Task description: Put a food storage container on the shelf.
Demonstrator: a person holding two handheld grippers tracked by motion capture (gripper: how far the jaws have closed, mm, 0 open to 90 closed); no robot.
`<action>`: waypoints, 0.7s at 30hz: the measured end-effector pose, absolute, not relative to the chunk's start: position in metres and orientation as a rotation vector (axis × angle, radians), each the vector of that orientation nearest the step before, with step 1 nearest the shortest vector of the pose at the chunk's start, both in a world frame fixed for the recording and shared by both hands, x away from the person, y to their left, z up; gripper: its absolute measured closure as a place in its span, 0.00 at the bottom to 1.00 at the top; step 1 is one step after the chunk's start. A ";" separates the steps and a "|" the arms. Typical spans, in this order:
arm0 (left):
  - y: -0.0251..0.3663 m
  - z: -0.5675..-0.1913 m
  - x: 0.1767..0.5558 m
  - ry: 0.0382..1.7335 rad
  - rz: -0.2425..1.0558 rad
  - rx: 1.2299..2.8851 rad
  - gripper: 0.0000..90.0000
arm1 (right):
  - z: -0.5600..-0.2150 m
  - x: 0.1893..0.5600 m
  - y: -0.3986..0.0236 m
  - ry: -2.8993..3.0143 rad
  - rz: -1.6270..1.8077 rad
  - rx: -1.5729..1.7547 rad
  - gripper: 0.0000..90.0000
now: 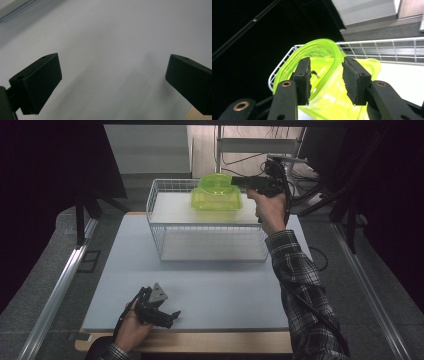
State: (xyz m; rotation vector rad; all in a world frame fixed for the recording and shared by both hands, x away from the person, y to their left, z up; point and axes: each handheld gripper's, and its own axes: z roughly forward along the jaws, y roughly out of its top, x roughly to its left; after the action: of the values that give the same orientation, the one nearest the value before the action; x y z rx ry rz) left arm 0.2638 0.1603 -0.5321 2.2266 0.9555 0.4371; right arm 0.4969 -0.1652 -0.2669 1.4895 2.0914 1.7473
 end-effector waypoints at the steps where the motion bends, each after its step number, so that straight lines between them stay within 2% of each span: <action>1: 0.160 -0.532 0.264 0.956 0.437 2.227 0.01 | -0.267 0.495 -0.166 2.098 1.749 1.481 0.62; 21: 0.161 -0.532 0.264 0.953 0.432 2.224 0.00 | -0.287 0.464 -0.180 2.223 1.678 1.308 0.46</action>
State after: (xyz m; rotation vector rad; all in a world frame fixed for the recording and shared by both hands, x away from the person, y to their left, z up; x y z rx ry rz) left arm 0.2643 0.1607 -0.5317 2.2244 0.9527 0.4315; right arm 0.4636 -0.1797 -0.2867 1.3080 2.2231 1.6784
